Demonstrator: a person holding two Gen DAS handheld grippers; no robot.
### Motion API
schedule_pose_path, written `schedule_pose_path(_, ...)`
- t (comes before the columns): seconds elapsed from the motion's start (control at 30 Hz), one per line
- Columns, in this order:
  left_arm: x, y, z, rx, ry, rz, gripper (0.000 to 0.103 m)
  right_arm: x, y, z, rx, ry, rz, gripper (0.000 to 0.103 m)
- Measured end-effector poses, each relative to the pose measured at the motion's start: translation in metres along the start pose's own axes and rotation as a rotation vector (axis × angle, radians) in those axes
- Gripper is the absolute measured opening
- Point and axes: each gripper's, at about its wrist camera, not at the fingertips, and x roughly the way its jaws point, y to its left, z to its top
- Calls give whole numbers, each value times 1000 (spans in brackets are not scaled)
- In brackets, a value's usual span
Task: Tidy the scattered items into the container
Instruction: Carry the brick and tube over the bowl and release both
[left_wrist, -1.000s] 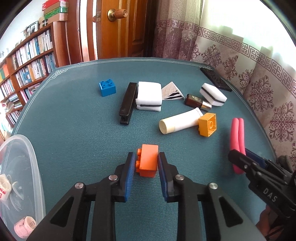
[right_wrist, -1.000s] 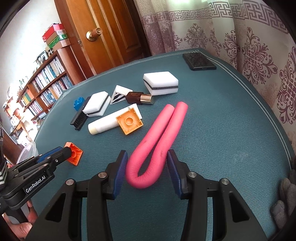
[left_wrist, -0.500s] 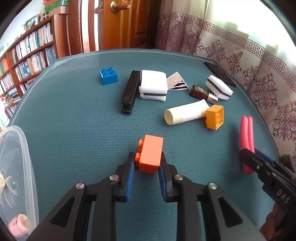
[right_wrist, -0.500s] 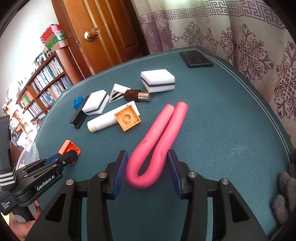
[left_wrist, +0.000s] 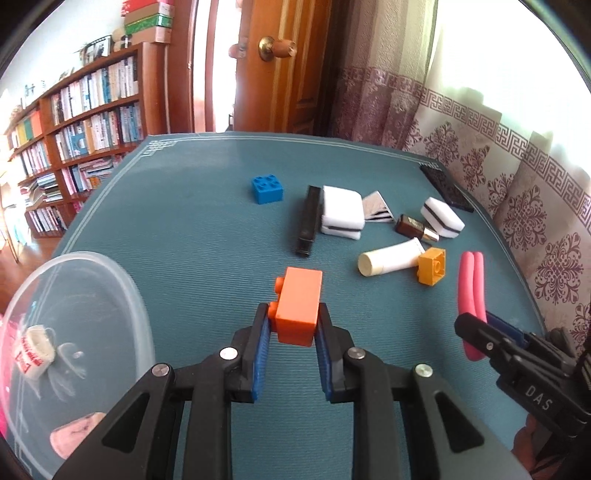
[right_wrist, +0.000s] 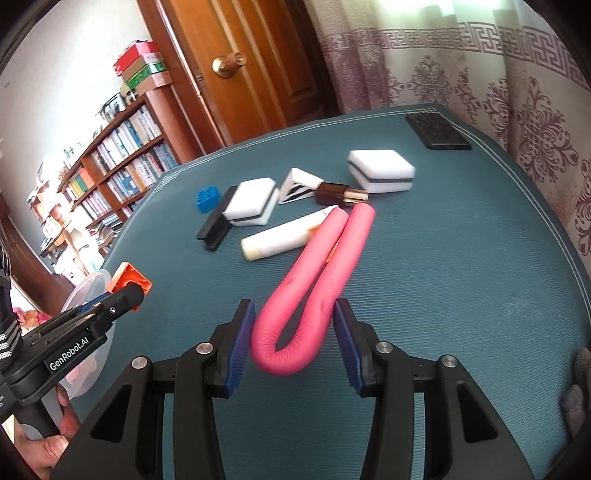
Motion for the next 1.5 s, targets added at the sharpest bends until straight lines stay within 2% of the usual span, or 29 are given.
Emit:
schedule_pose_path(0.27, -29, 45, -1, -53, -55, 67, 26, 6, 54, 0, -89, 10, 65, 47)
schedule_pose_path(0.77, -58, 124, -25, -166, -73, 161, 26, 19, 160, -10, -258, 41, 184, 47)
schedule_pose_path(1.4, -82, 168, -46, -246, -89, 198, 27, 39, 234, -23, -416, 62, 237, 48)
schedule_pose_path(1.47, -83, 173, -46, -265, -88, 186, 39, 42, 241, -26, -439, 73, 242, 50)
schedule_pose_path(1.5, -84, 175, -46, -276, -91, 185, 57, 44, 242, -27, -446, 76, 238, 50)
